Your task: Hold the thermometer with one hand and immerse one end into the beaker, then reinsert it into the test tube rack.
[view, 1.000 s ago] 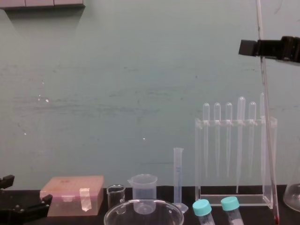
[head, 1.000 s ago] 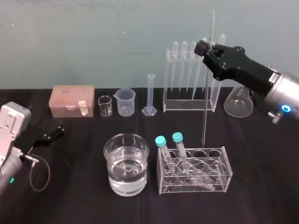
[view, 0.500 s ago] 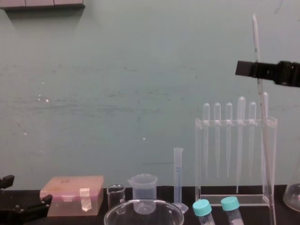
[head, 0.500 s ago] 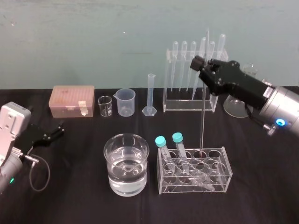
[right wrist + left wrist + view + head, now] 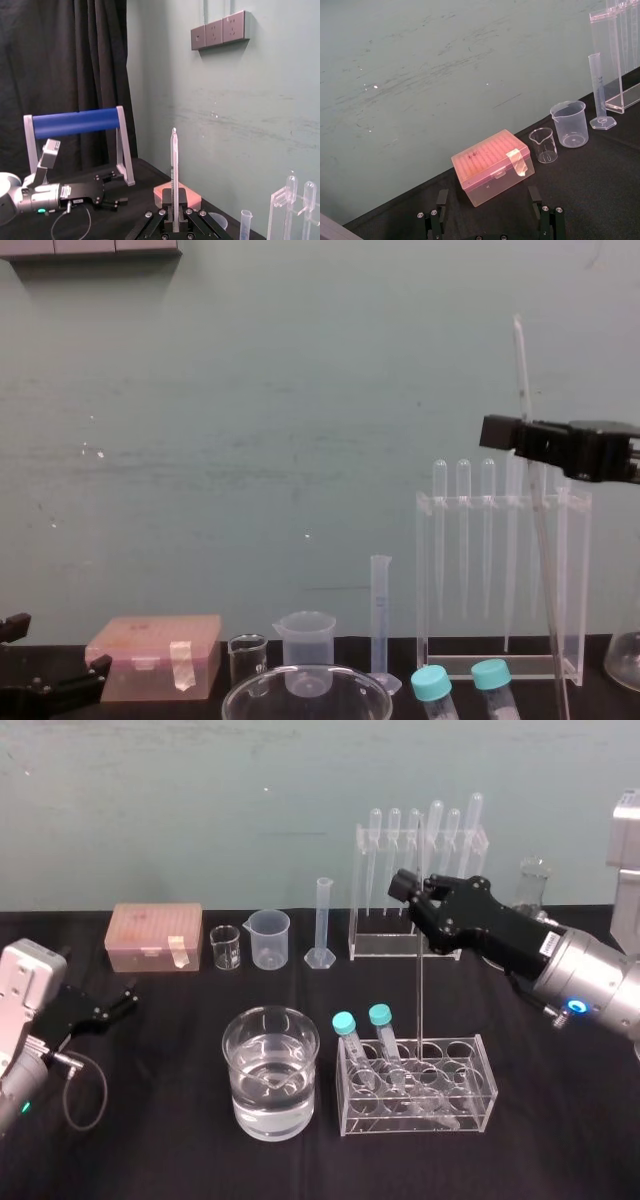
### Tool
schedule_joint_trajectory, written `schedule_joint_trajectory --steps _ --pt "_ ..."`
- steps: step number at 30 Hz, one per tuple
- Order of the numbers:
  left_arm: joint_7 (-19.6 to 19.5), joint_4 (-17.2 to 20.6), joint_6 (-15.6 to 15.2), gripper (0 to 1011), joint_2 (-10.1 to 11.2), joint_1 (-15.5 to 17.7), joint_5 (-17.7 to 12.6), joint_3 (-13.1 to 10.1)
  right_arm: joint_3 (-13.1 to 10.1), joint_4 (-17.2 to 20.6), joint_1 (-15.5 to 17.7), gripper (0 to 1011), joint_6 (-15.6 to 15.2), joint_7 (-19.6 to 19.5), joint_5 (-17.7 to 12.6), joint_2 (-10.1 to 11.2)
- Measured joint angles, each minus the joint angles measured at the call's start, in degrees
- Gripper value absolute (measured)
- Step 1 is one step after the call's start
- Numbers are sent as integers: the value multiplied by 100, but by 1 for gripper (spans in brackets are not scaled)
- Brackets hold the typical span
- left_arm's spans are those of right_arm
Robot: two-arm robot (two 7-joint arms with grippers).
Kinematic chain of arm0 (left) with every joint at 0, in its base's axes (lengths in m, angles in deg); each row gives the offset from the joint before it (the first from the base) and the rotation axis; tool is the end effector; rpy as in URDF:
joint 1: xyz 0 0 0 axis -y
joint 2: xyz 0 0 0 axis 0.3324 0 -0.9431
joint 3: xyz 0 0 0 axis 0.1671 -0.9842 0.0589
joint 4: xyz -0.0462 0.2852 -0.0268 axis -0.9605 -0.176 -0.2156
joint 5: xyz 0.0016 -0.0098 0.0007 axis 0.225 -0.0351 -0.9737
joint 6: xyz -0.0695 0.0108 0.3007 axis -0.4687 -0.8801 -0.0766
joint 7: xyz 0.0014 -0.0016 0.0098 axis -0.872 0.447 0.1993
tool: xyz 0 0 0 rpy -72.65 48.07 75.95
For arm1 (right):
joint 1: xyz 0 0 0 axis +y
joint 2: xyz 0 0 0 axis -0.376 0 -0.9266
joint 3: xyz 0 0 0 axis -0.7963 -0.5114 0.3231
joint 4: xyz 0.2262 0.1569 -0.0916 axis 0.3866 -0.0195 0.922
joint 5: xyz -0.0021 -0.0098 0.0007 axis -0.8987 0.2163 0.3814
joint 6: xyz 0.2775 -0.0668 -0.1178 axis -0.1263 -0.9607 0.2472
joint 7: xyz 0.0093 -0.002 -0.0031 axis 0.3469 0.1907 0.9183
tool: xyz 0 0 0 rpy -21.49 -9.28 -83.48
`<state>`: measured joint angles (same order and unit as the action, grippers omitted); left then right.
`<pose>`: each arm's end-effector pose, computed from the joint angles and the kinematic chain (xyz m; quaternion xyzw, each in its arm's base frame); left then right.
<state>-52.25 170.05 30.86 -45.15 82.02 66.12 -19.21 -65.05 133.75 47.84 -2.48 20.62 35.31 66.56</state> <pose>0.3581 0.0826 -0.3022 0.1414 -0.1325 0.5799 0.7913 0.3921 -0.0669 -0.1952 0.0633 -0.0380 -0.3022 0.9504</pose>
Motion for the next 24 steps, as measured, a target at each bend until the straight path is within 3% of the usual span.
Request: schedule_joint_trajectory --steps 24 --pt "0 0 0 1008 0 0 0 0 116 -400 -18 55 -105 3 472 -212"
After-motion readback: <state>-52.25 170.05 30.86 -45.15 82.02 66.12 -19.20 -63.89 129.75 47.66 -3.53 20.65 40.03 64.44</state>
